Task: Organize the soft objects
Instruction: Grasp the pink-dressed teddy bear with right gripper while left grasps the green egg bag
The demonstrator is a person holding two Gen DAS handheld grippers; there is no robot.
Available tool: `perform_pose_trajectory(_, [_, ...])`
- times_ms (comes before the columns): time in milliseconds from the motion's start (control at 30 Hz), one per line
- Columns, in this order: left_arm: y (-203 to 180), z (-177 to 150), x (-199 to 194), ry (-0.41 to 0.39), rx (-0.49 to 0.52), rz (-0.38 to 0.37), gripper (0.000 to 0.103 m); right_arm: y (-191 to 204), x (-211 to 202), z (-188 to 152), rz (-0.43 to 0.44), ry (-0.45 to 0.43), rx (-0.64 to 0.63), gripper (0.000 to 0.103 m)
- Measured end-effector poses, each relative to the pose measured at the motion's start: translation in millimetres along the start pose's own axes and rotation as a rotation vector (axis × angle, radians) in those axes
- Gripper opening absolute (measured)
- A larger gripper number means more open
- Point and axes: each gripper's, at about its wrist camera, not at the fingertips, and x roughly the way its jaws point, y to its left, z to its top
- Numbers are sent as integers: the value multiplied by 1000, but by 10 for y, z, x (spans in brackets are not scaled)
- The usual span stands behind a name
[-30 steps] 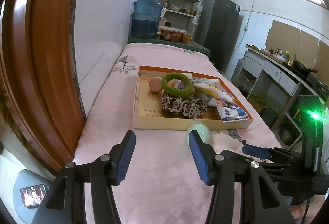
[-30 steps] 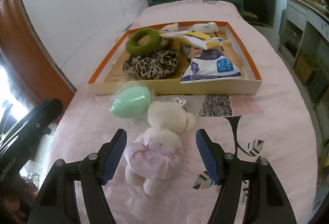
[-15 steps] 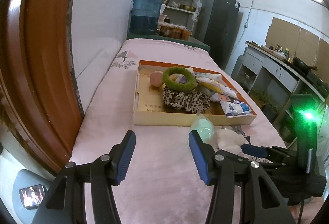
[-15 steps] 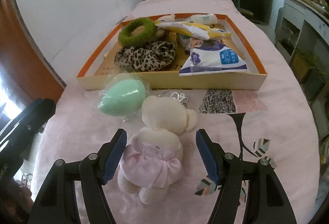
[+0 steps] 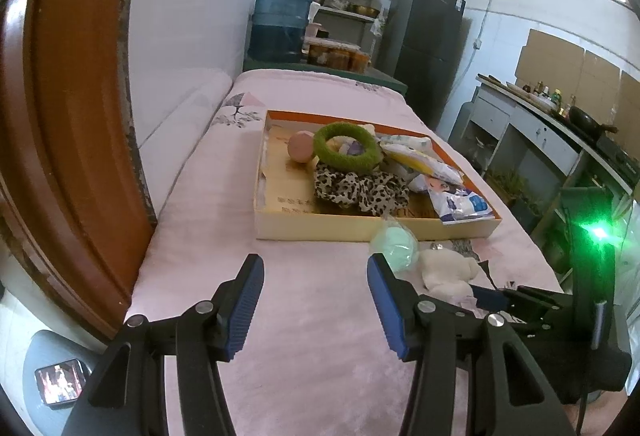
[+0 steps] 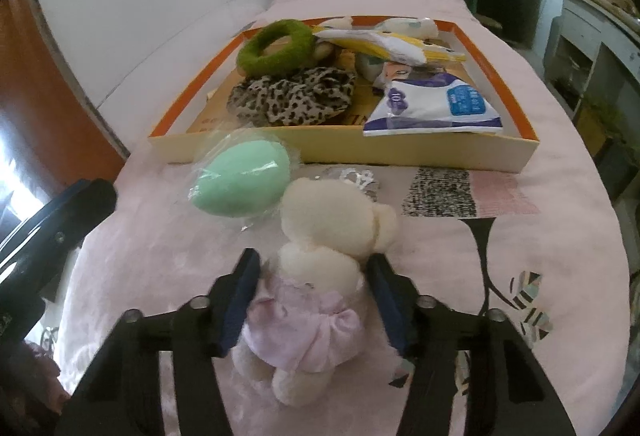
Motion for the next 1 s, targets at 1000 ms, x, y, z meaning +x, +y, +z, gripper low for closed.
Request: perform_pose_trajectory(1000, [-459, 90, 847, 201, 57, -173, 54, -676, -309, -115, -26, -53, 78, 47])
